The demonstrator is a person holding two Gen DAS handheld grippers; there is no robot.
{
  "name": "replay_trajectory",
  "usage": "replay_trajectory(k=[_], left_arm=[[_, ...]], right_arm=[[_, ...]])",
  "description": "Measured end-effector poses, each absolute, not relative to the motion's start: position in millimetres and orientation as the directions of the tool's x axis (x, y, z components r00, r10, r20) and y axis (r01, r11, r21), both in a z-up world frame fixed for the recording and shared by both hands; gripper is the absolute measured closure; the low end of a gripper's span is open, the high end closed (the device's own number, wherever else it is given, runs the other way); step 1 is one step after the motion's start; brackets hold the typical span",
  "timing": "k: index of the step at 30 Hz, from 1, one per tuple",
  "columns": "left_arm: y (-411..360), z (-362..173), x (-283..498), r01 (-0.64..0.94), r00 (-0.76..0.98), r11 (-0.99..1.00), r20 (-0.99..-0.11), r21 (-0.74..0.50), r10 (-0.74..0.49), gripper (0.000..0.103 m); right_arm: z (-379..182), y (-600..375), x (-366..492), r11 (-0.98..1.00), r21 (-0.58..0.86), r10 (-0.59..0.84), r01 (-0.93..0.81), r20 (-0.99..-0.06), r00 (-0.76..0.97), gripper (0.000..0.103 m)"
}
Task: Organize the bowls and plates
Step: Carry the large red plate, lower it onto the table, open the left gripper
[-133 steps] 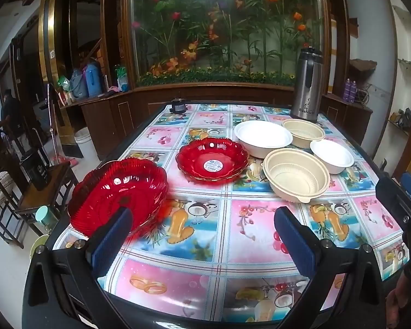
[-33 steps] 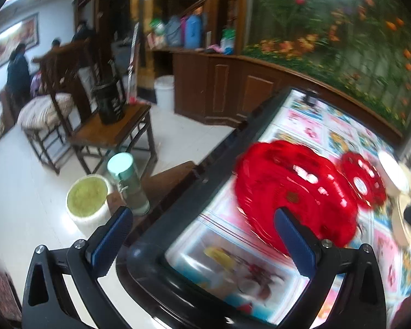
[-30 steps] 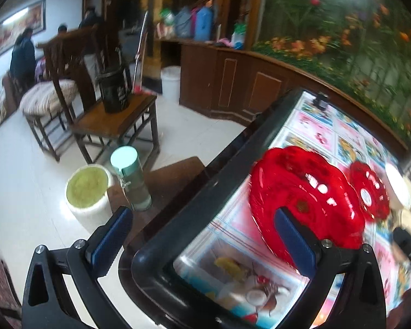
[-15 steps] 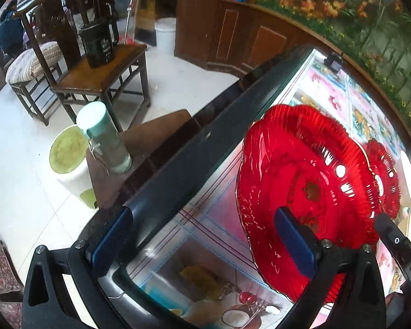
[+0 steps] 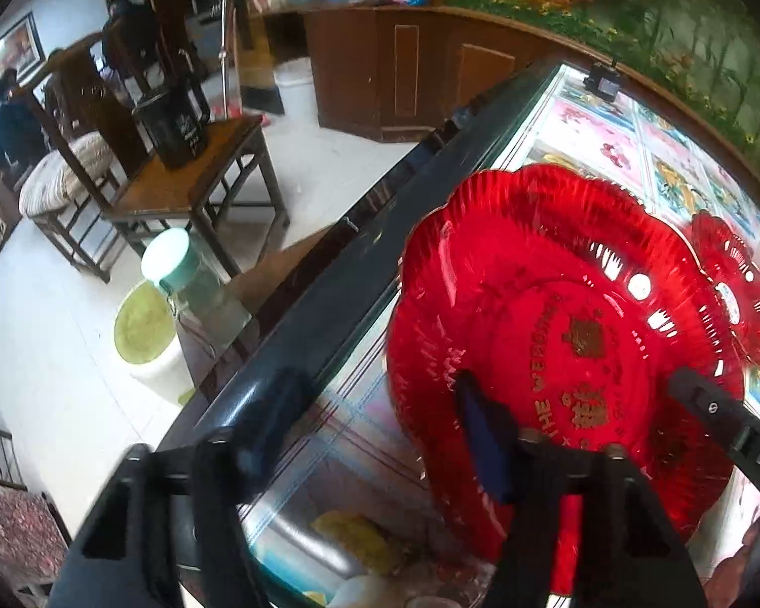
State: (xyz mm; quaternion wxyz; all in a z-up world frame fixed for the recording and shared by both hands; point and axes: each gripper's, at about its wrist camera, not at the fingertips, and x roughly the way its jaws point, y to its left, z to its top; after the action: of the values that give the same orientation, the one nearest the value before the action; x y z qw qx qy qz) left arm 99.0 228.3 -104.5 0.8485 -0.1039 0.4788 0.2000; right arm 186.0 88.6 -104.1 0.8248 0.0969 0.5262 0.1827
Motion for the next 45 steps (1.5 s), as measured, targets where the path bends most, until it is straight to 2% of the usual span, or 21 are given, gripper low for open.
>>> replay_trajectory(k=[1,2,4,6,17,29,39,45], left_arm=[[227.6,-104.2,99.9,-0.426,0.473,0.905,-0.854,-0.006,0.217,0.066],[226.1,-105.9,101.2,-0.409,0.483,0.912,-0.855,-0.031,0.188,0.074],[220.1,-107.8,103.6,-0.389,0.485,0.921,-0.854,-0.019,0.187,0.078],[213.7,-108.1,103.7,-0.384,0.489,0.923,-0.840,0.033,0.234,0.078],[199.1,-99.9,96.1,-0.349,0.497,0.936,-0.838,0.046,0.226,0.079],[152.4,-70.7,57.5,-0.277,0.569,0.959,-0.793,0.064,0.217,0.079],[109.2,-80.6,39.8,-0.201,0.560,0.977,-0.811,0.068,0.171,0.078],[109.2,-97.1,38.4,-0.212,0.526,0.975,-0.834,0.061,0.167,0.078]], right_arm=[[-105.4,89.8,186.8,0.916,0.348,0.399,-0.199,-0.836,0.376,0.089],[-106.7,89.8,187.2,0.911,0.361,0.412,-0.202,-0.832,0.371,0.091],[-107.0,89.5,186.0,0.911,0.359,0.411,-0.203,-0.826,0.386,0.091],[-106.4,91.1,184.2,0.915,0.344,0.402,-0.212,-0.824,0.400,0.091],[-102.5,80.8,175.4,0.919,0.330,0.394,-0.218,-0.807,0.440,0.091],[-75.8,33.7,130.4,0.911,0.348,0.412,-0.220,-0.762,0.500,0.091],[-84.5,-18.4,93.6,0.915,0.372,0.398,-0.156,-0.770,0.499,0.091],[-100.1,-26.8,92.2,0.914,0.384,0.399,-0.131,-0.791,0.464,0.091]])
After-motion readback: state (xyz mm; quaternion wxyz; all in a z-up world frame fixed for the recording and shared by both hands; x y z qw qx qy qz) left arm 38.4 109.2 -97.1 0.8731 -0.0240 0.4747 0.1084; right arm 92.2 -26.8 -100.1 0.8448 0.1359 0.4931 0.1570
